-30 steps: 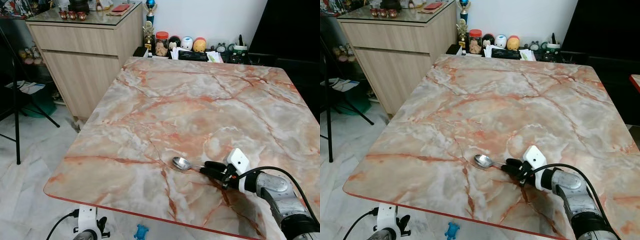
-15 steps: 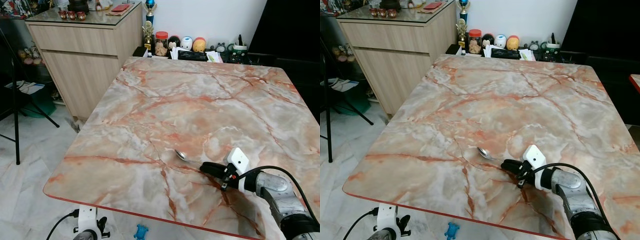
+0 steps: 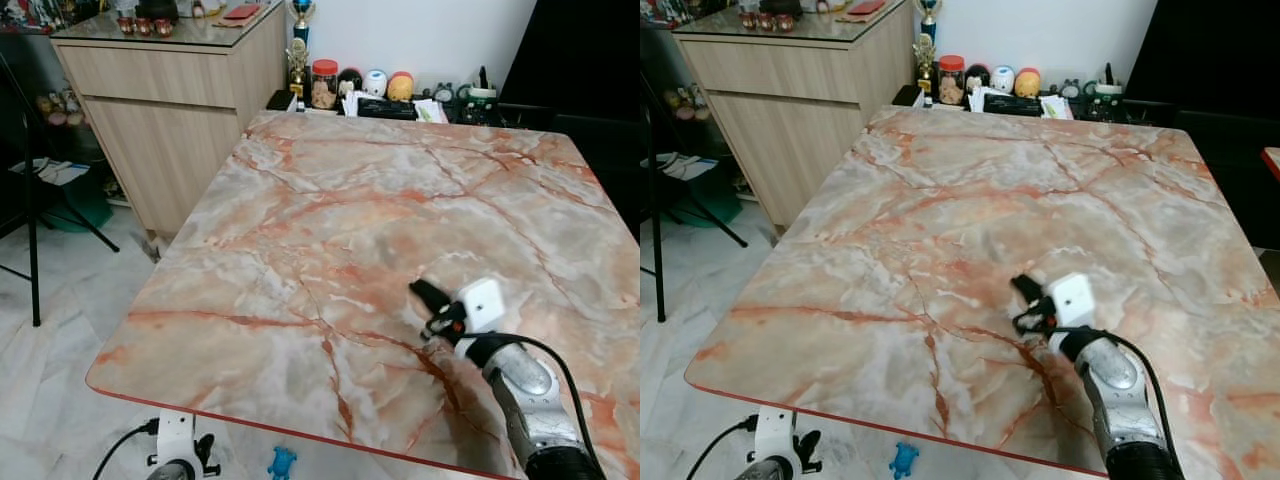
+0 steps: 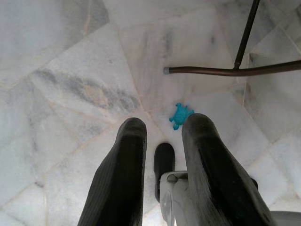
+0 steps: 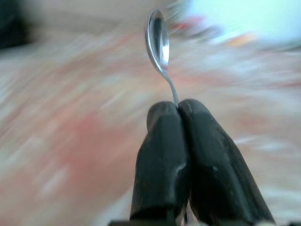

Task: Setting the table

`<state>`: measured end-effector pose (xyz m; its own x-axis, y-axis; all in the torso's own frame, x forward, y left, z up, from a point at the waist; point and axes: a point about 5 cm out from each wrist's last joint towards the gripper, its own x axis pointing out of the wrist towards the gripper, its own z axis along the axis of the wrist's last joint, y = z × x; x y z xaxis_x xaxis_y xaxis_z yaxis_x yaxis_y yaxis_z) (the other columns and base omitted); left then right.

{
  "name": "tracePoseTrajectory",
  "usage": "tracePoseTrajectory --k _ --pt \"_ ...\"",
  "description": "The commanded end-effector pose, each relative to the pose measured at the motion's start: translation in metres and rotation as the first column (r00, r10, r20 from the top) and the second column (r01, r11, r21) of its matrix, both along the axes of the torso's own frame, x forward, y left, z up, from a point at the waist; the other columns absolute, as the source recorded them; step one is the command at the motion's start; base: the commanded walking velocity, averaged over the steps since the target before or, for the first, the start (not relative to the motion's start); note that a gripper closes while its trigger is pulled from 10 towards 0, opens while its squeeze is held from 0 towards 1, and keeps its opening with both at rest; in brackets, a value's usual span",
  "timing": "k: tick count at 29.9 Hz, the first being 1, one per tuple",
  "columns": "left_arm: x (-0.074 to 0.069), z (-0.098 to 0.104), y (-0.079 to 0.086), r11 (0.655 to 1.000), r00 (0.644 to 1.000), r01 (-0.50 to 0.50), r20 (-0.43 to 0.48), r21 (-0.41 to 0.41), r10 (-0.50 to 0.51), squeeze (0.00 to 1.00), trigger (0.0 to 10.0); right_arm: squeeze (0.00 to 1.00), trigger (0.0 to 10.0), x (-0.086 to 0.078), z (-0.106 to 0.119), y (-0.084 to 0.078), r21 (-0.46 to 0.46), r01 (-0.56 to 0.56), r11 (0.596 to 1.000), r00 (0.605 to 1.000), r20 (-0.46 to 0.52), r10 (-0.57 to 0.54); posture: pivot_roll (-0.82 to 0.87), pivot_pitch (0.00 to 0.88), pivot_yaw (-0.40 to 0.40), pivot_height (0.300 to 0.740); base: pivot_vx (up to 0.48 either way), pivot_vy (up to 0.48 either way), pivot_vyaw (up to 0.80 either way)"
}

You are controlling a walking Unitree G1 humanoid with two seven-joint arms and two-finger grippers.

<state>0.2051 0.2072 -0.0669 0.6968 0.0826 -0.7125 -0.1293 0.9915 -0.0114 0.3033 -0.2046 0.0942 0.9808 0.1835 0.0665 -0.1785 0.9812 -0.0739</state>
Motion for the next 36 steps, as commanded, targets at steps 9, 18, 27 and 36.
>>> tracePoseTrajectory --k 9,18,27,36 --pt "-0.01 -0.004 0.007 1.0 1.0 0.015 -0.022 0.021 -0.014 0.0 10.0 0.0 10.0 -0.029 0.011 0.005 0.08 0.342 0.936 0.928 0.126 -0.35 0.07 0.0 -0.023 0.74 0.0 0.0 0.0" --pt "-0.016 -0.006 0.011 0.999 0.999 0.029 -0.028 0.029 -0.028 0.0 10.0 0.0 10.0 -0.037 0.007 -0.002 0.081 0.44 0.895 0.891 0.089 -0.446 0.06 0.0 -0.023 0.74 0.0 -0.029 0.0" --pt "-0.012 -0.004 0.006 0.999 0.999 0.033 -0.015 0.019 -0.033 0.0 10.0 0.0 10.0 -0.028 0.022 -0.004 0.076 0.442 0.894 0.884 0.13 -0.449 0.06 0.0 -0.027 0.74 0.0 -0.313 0.0" --pt "-0.01 -0.004 0.004 0.999 0.999 0.031 -0.011 0.015 -0.031 0.0 10.0 0.0 10.0 -0.024 0.032 -0.001 0.081 0.419 0.904 0.893 0.143 -0.427 0.06 0.0 -0.032 0.74 0.0 -0.316 -0.27"
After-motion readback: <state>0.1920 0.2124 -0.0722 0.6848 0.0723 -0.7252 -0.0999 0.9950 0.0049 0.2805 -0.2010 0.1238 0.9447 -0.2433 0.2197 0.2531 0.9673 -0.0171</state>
